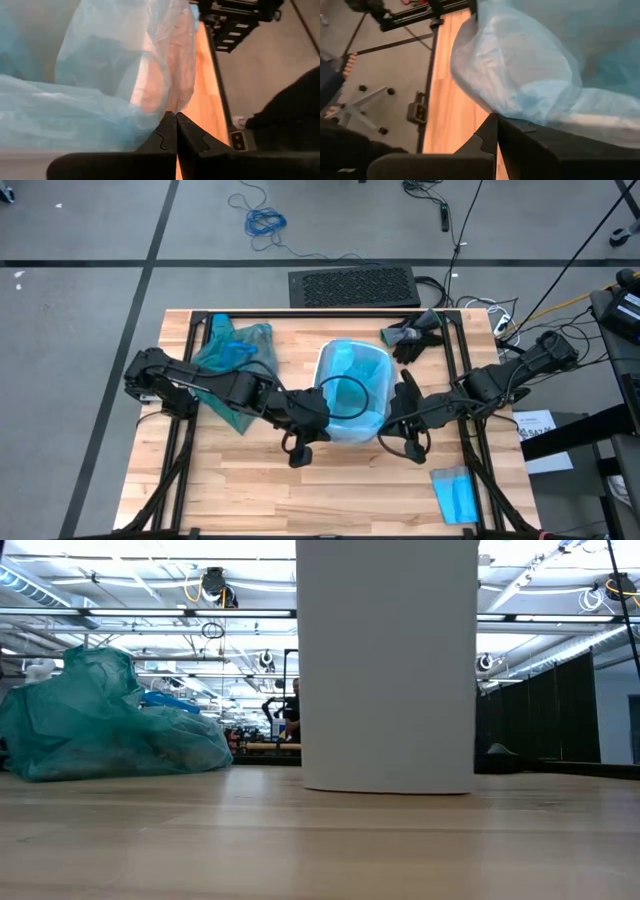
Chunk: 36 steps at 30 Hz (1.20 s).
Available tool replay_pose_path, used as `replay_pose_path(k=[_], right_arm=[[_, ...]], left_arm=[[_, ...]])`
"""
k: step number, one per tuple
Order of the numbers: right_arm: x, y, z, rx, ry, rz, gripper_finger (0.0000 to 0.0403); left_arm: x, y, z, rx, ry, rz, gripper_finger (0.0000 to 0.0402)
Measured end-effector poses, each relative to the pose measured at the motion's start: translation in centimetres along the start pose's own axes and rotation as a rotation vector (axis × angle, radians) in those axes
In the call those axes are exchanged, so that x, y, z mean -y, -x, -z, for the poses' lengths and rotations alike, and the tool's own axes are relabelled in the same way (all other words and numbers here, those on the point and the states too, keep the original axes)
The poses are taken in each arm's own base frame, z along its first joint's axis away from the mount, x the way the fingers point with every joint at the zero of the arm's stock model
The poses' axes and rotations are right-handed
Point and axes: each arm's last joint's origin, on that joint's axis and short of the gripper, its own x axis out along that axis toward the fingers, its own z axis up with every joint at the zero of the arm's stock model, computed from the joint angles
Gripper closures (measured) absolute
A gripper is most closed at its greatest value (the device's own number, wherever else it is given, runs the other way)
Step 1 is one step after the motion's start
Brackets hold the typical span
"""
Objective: Place trash/remove bag and relplace
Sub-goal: Insert the new blue trash bag into the trash bin
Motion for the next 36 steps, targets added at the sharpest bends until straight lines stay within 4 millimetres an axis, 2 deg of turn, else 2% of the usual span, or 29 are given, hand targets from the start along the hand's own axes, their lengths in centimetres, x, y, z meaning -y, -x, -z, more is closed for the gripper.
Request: replay_pose_path(k=[9, 14, 17, 24, 29, 36], right_arm=[[0.2, -0.9, 0.2, -0.013, 0.008, 0.074, 0.0403], [0.2, -1.5, 0.3, -0.025, 0.014, 0.102, 0.0403], [0.2, -1.8, 0.4, -0.027, 0.016, 0.120, 0.0403], [0.3, -1.8, 0.3, -0.028, 0.023, 0.129, 0.0403], [0.6, -1.8, 0.2, -0.028, 0.032, 0.141, 0.0403], [1.2, -1.9, -0.1, -0.022, 0.037, 0.157, 0.0403]], left_arm=[[-0.5, -0.3, 0.8, -0.061, 0.016, -0.134, 0.0402], [-0.4, -0.1, 0.7, -0.055, 0.048, -0.100, 0.0402], [-0.2, 0.8, 0.6, -0.038, 0.086, -0.070, 0.0402], [0.4, 4.3, 0.2, 0.053, 0.101, -0.031, 0.0402], [0.4, 7.1, 0.0, 0.141, 0.125, -0.079, 0.0402], [0.1, 6.9, 0.9, 0.050, 0.141, -0.112, 0.0402]])
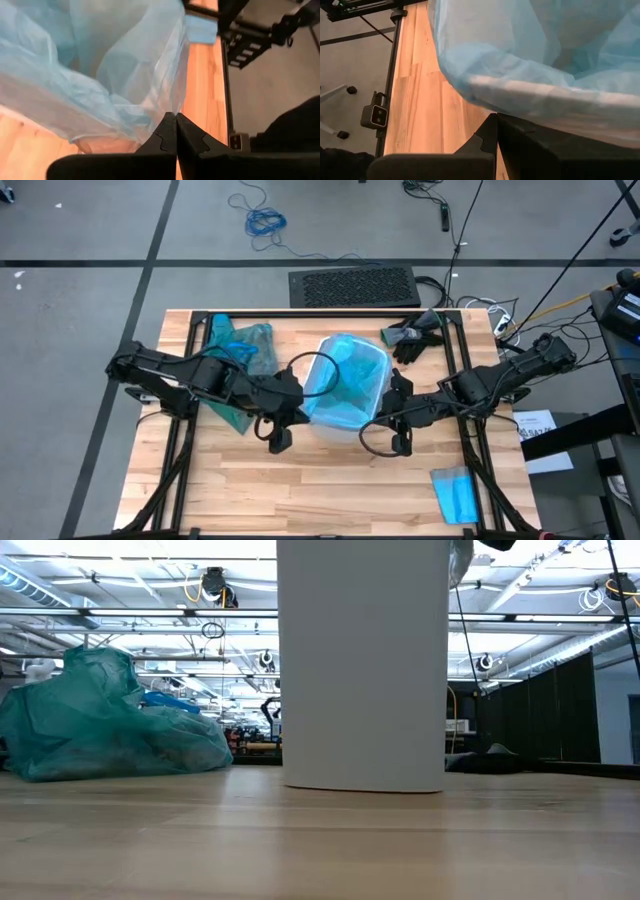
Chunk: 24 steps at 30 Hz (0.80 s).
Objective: Place trash/remove bag and relplace
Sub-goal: Insert the new blue trash bag into the trash bin
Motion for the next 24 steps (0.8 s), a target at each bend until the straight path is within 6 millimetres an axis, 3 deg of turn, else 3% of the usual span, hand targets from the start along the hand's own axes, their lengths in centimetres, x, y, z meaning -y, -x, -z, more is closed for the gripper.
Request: replay_pose_path(k=[15, 24], right_arm=[[0.6, -0.2, -0.6, 0.023, 0.005, 0.004, 0.0403], [0.6, -0.2, -0.5, 0.018, 0.005, 0.006, 0.0403]], left_arm=[[-0.4, -0.4, 0.7, -0.056, 0.081, -0.096, 0.0398], [-0.1, -1.3, 1.4, -0.106, 0.050, -0.101, 0.0299]])
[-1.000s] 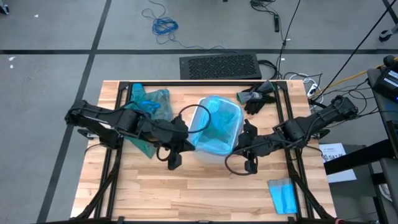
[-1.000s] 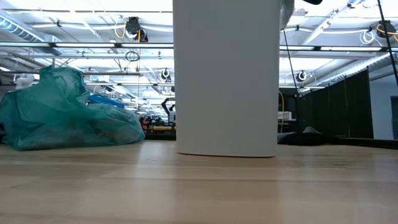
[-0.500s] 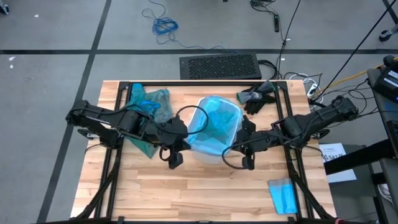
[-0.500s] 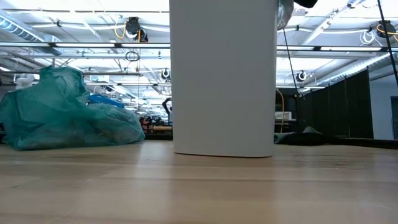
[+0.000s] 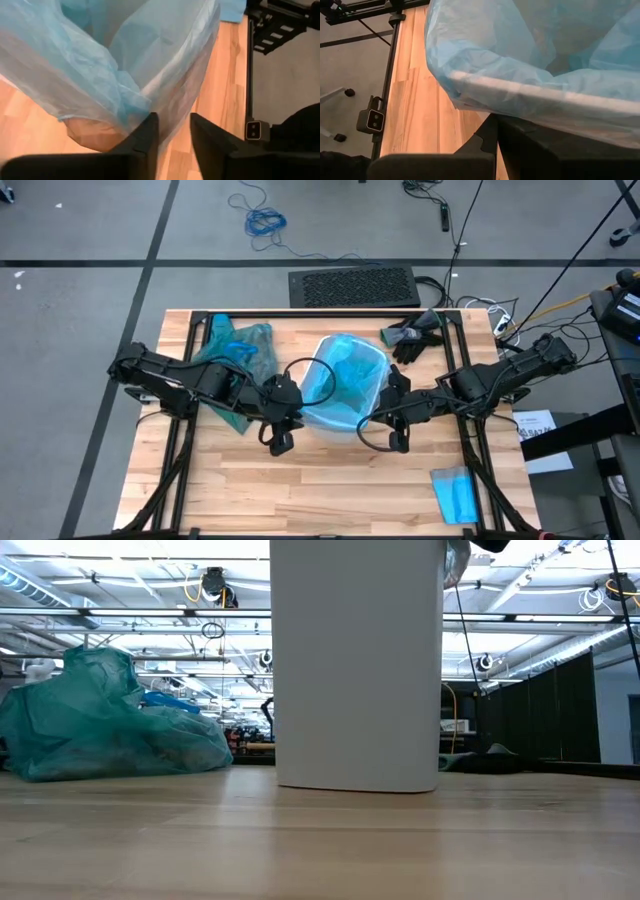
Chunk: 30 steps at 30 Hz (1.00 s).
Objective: Place trash/remove bag and relplace
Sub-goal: Insert the new blue trash bag into the trash bin
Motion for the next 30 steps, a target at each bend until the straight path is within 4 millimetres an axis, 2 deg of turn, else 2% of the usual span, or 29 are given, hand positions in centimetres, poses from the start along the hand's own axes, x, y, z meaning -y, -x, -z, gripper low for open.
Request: replay_pose_path(k=[7, 12, 30], right_arm=[[0.0, 0.0, 0.0, -0.003, -0.001, 0.001, 0.0403], [0.0, 0.0, 0.1, -0.006, 0.000, 0.003, 0.0403], [0.1, 0.0, 0.2, -0.016, 0.006, 0.007, 0.0403]], left_arm=[[0.1, 0.2, 0.0, -0.017, 0.070, 0.035, 0.0208], [0.1, 0.2, 0.2, -0.044, 0.099, 0.065, 0.0160], [1.4, 0.6, 0.4, -0.034, 0.133, 0.144, 0.0155]])
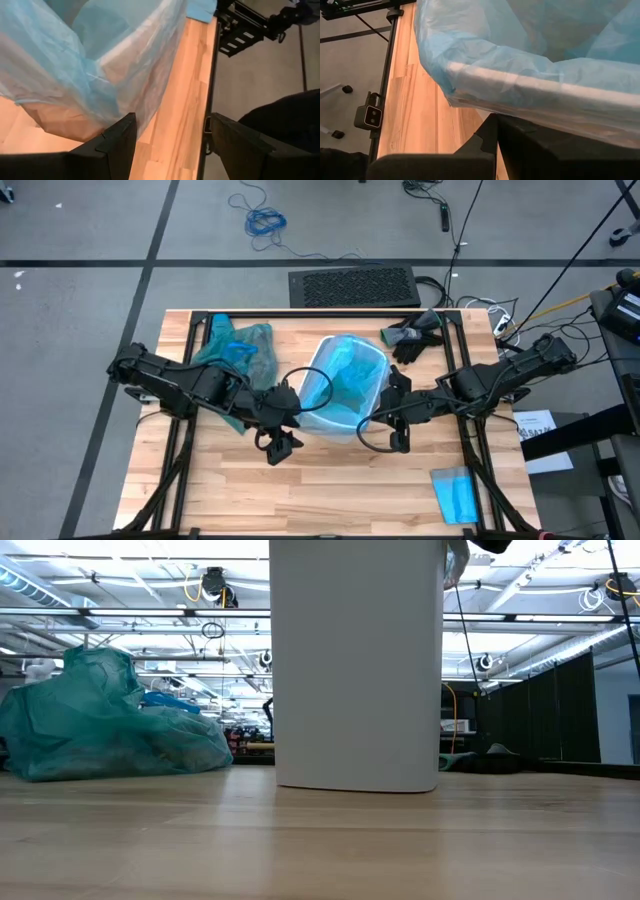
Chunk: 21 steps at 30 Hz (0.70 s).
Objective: Place trash/remove bag and relplace
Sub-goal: Insert the new blue trash bag into the trash bin
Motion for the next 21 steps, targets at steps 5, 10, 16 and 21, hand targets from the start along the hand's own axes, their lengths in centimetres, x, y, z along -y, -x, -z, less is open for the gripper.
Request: replay_pose_path(k=[5, 10, 16, 21], right_arm=[[0.04, 0.00, 0.09, -0.009, 0.005, 0.004, 0.0403], [0.04, 0.00, 0.09, -0.009, 0.011, 0.004, 0.0403], [0.03, 0.01, 0.08, -0.007, 0.012, 0.003, 0.0403], [0.01, 0.25, 0.08, -0.001, 0.002, -0.002, 0.0403]], left_arm=[[0.06, 0.29, -0.04, 0.005, 0.000, 0.017, 0.0155], [-0.11, 0.35, 0.20, -0.021, -0.001, 0.002, 0.0155], [-0.47, 0.34, -0.01, -0.020, 0.009, -0.009, 0.0155], [-0.47, 0.35, -0.01, -0.020, 0.004, -0.009, 0.0155]])
